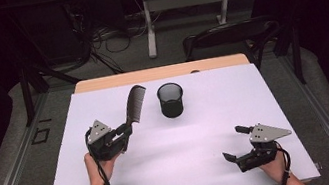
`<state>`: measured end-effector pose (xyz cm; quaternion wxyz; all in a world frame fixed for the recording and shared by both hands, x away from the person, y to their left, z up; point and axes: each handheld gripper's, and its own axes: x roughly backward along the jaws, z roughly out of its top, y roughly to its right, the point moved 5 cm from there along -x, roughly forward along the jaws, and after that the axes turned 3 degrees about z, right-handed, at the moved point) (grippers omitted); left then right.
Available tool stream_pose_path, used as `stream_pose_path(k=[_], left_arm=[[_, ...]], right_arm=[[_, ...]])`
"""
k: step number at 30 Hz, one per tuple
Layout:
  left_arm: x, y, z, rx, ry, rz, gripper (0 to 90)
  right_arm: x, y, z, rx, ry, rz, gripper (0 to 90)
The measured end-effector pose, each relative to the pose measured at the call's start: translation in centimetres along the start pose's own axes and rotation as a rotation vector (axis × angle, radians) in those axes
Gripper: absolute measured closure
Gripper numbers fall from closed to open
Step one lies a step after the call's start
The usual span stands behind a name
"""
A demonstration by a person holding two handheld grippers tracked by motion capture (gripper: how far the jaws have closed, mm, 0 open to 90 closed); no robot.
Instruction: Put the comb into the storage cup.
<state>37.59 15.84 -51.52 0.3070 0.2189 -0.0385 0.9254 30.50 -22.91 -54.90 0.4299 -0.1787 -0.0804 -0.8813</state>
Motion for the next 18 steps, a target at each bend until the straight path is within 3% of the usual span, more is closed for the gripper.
stream_pose_path(k=[18], left_arm=[[-0.8,-0.1,1.4,0.009,0.052,0.001,72.5]], right_arm=[[0.0,0.0,0.0,-0.006,-0.002,-0.004,0.5]])
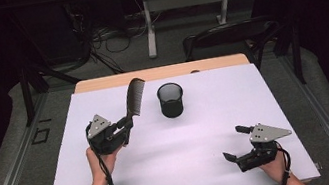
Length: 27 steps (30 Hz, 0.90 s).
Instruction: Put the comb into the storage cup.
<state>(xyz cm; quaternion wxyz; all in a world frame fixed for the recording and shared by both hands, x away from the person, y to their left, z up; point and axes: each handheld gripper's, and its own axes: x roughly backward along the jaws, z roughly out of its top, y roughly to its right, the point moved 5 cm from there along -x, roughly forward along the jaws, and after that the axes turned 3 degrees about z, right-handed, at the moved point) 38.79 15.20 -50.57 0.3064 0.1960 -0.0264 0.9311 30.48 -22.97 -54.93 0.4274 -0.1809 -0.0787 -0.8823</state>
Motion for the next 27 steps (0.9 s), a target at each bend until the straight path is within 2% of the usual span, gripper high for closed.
stream_pose_path(k=[19,27], left_arm=[[-1.1,-0.1,1.4,0.016,0.045,-0.008,72.5],[-1.6,0.1,2.2,0.01,0.056,-0.015,72.5]], right_arm=[[0.0,0.1,0.0,0.001,-0.001,-0.003,0.6],[0.0,0.1,0.0,-0.001,-0.003,-0.003,0.5]])
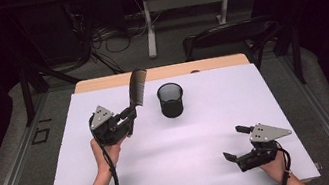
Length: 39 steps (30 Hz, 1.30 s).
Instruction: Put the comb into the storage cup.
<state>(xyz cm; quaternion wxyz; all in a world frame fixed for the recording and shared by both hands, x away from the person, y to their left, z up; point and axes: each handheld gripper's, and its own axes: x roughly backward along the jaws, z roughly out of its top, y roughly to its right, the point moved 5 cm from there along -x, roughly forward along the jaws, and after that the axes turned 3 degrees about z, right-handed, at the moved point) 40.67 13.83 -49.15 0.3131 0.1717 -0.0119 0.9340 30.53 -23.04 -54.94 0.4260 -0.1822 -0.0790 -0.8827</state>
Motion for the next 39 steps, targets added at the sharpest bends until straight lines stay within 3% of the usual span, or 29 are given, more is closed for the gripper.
stream_pose_path(k=[39], left_arm=[[-2.7,0.2,2.9,0.005,0.044,-0.027,72.5]], right_arm=[[0.1,0.1,0.0,0.002,-0.001,-0.002,0.6]])
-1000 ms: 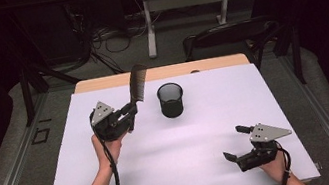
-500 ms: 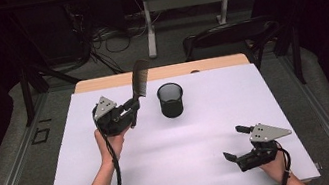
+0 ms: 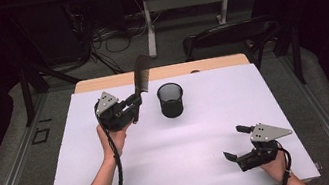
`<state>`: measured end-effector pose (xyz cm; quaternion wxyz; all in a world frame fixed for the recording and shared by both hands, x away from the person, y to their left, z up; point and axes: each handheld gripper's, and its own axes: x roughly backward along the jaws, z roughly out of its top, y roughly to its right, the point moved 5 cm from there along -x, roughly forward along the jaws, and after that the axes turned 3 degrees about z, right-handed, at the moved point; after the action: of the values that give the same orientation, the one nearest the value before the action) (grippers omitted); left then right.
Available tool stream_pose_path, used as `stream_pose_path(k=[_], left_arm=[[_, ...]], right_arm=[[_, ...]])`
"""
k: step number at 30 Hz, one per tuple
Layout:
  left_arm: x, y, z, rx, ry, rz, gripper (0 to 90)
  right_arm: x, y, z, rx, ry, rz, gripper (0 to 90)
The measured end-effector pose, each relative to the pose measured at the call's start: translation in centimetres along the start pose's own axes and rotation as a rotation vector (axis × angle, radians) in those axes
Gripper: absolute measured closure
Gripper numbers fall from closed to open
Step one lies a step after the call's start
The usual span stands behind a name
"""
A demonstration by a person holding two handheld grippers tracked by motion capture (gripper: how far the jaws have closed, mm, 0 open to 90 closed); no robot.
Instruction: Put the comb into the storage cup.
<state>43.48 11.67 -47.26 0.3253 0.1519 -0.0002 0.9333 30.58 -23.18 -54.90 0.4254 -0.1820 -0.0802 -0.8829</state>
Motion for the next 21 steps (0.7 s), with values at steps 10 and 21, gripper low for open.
stream_pose_path(k=[10,21], left_arm=[[-1.0,0.4,0.5,0.002,0.009,-0.017,72.5],[-1.7,0.8,1.6,-0.001,0.021,-0.028,72.5]], right_arm=[[0.0,0.0,0.0,0.001,0.0,0.001,0.6],[-0.1,-0.1,0.0,-0.003,0.003,0.005,0.6]])
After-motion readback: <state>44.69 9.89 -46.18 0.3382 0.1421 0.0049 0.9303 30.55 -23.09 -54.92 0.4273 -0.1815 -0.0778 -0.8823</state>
